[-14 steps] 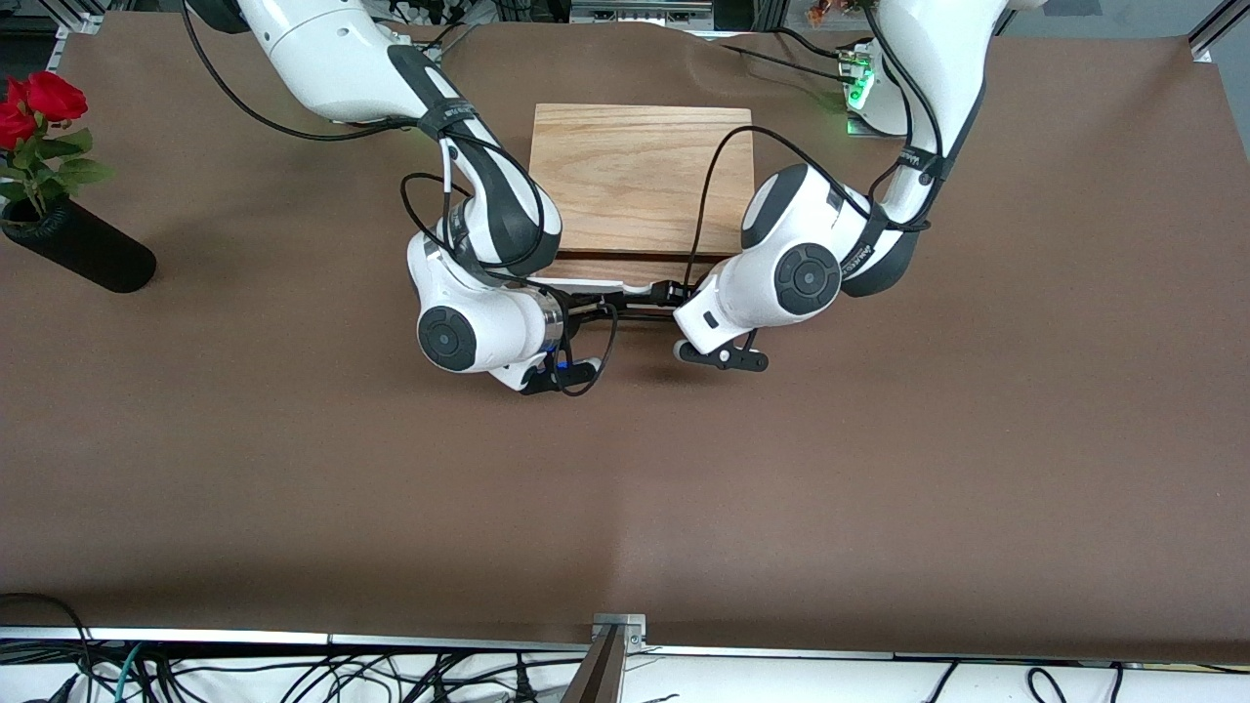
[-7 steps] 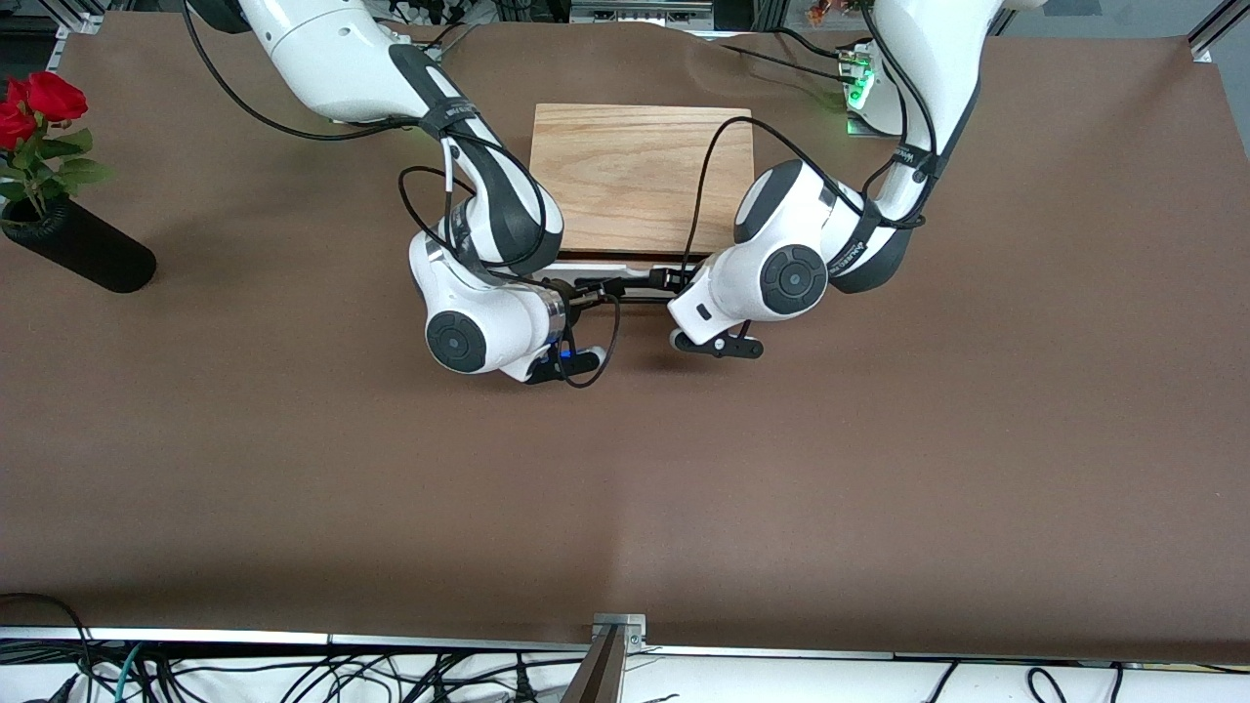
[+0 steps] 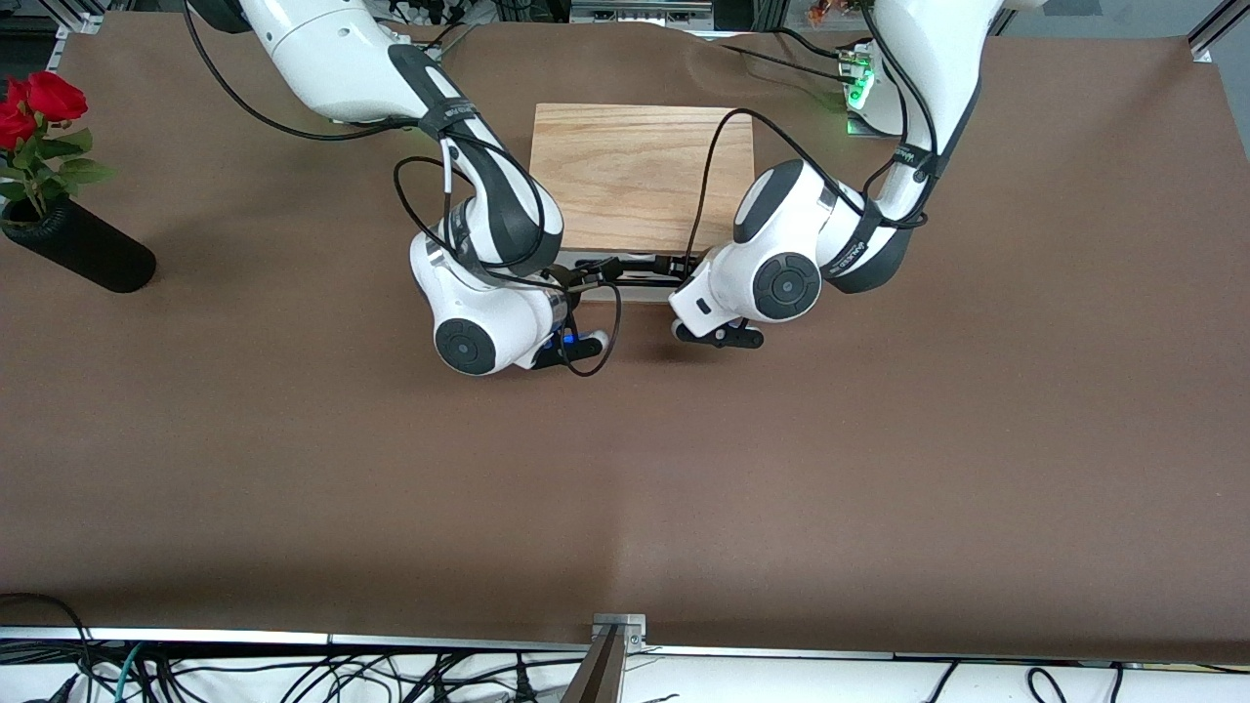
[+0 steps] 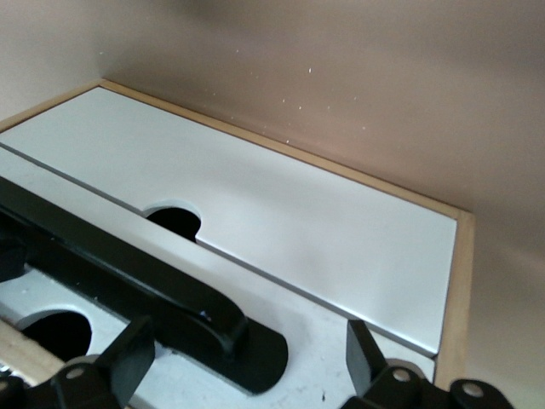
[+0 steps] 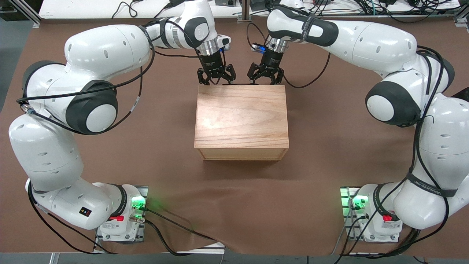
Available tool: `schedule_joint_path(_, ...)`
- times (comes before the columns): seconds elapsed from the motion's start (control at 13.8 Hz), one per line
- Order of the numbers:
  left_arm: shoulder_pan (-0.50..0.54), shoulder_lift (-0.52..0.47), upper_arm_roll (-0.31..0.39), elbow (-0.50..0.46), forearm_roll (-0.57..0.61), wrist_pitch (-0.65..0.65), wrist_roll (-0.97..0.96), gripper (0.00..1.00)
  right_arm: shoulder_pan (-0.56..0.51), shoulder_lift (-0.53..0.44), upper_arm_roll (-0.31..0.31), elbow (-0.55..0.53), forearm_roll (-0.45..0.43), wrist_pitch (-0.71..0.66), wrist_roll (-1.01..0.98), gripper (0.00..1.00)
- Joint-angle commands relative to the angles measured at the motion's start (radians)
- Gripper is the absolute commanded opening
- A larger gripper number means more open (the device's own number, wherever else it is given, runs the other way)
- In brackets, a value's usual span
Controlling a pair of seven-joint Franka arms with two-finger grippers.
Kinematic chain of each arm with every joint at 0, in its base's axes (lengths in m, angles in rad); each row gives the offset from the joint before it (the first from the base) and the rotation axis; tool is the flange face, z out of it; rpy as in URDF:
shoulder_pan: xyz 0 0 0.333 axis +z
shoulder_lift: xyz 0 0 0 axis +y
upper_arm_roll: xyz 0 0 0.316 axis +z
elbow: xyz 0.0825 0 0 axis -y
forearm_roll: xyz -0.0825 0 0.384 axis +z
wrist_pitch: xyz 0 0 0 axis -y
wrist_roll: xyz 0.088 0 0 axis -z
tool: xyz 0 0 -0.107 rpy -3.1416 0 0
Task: Close drawer with both arms simultaneously
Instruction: 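Push the drawer into the box with both grippers together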
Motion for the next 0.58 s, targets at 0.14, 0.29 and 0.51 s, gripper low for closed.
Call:
schedule_joint_path(0.14,0.004,-0.030,0.009,0.029,-0.014,-0.116,0.009,1.00,-0.011,-0.007,0.002,-0.002,0.034,-0.053,0.004,1.00)
schedule_joint_path(0.29,0.019,-0.030,0.012,0.079,-0.012,-0.119,0.009,1.00,-0.011,0.001,0.002,0.003,0.032,-0.034,-0.007,1.00)
schedule_joint_path(0.51,0.065,-0.030,0.012,0.165,-0.012,-0.119,0.009,1.00,-0.011,-0.001,0.000,0.010,0.022,0.073,-0.010,1.00)
